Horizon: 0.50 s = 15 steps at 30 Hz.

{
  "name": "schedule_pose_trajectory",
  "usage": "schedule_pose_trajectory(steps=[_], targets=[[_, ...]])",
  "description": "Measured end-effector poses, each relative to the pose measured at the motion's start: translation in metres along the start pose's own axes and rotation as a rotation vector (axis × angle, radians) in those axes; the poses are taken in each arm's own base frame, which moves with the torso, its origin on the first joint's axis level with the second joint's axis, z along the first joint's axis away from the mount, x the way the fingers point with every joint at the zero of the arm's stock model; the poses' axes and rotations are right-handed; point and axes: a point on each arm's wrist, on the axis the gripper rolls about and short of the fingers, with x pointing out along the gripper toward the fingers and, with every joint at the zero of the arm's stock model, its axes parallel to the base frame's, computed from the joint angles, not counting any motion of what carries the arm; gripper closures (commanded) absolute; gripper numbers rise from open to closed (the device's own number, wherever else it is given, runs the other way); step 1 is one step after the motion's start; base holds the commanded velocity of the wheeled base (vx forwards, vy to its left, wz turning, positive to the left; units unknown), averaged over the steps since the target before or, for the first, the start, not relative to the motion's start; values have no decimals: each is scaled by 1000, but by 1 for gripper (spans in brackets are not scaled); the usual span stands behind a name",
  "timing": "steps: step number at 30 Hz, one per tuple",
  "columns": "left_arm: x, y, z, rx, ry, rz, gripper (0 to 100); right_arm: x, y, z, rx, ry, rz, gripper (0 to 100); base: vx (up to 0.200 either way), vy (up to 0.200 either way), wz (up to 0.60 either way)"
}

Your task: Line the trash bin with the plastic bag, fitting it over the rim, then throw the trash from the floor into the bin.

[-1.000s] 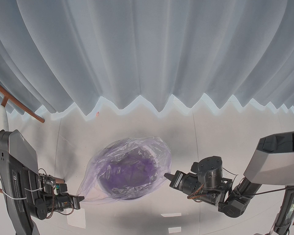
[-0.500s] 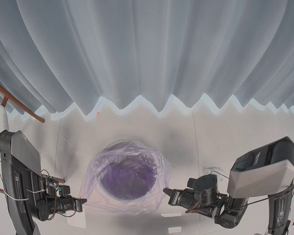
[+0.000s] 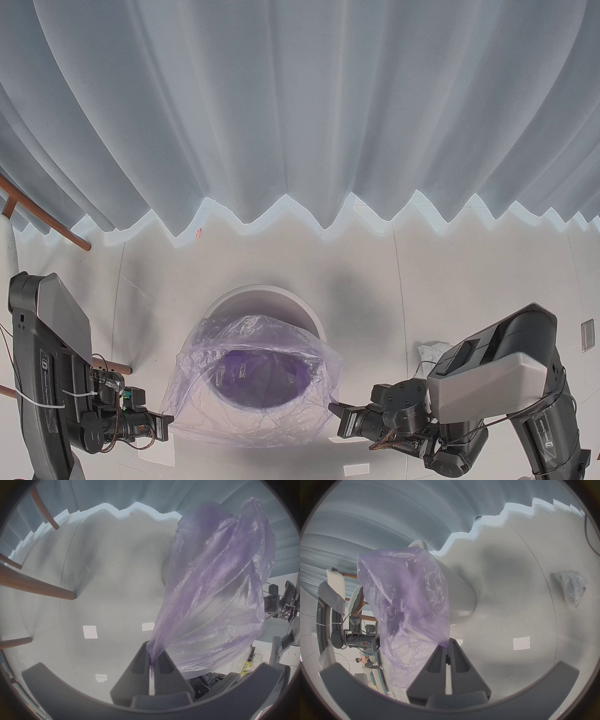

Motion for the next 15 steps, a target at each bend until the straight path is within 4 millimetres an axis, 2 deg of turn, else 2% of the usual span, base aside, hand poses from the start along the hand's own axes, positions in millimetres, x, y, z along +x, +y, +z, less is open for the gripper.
schedule_pose_trajectory(steps=[15], targets=[[19, 14, 16, -83, -90, 18, 100, 19, -3, 27, 27, -128, 10, 100, 0, 0, 0]])
